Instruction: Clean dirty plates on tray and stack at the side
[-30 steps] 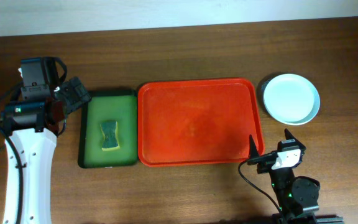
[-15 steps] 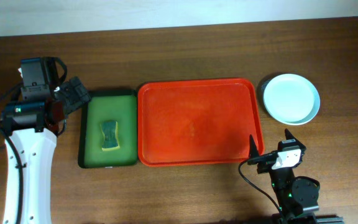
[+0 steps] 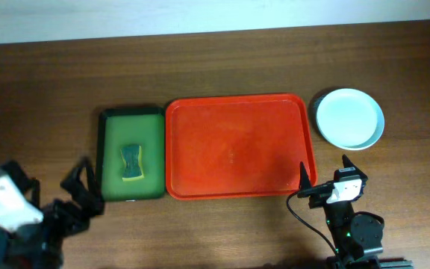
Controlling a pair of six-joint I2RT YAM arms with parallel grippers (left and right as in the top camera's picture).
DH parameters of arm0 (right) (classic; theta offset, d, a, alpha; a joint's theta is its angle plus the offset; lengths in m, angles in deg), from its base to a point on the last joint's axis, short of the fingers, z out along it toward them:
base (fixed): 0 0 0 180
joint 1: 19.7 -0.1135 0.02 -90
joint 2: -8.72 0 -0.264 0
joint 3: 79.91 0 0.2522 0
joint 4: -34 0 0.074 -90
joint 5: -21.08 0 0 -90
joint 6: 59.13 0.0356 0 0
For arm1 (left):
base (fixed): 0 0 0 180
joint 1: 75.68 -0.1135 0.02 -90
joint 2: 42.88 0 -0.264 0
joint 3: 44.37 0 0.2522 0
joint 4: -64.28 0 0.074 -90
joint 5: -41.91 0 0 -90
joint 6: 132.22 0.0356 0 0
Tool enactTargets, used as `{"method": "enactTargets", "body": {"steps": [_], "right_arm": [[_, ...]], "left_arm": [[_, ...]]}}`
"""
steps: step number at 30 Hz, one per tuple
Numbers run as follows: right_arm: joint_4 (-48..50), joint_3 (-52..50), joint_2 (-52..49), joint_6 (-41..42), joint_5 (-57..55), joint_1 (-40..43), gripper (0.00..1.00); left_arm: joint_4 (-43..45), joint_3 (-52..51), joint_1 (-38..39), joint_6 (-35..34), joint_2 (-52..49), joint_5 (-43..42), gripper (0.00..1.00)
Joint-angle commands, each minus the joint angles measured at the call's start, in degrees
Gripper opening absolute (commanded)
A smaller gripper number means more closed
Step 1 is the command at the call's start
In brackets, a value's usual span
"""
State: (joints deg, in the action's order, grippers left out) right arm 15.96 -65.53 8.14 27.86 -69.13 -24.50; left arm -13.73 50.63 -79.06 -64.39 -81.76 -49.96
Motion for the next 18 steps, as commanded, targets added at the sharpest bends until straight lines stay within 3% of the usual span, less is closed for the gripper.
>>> {"method": "enactTargets", "body": {"steps": [1, 3, 5, 12, 18], "right_arm": [[-0.3, -0.3, 0.3, 0.5, -0.9, 0.3, 0.98], [-0.3, -0.3, 0.3, 0.5, -0.9, 0.3, 0.98], [-0.3, -0.3, 0.3, 0.5, -0.9, 0.3, 0.98], [-0.3, -0.3, 0.3, 0.5, -0.9, 0.3, 0.98], [-0.3, -0.3, 0.3, 0.5, -0.9, 0.3, 0.98]], "left_arm": [[-2.3, -3.6, 1.8, -0.3, 6.7, -2.9, 0.99], [0.6, -7.6, 3.7, -0.3, 11.1, -2.2, 0.99], [15.8, -14.5, 4.5, -0.3, 17.3, -2.5, 0.99], [51.0, -36.2, 4.9, -0.3, 31.3, -5.9, 0.99], [59.5, -52.8, 4.9, -0.3, 38.5, -5.9, 0.99]]}}
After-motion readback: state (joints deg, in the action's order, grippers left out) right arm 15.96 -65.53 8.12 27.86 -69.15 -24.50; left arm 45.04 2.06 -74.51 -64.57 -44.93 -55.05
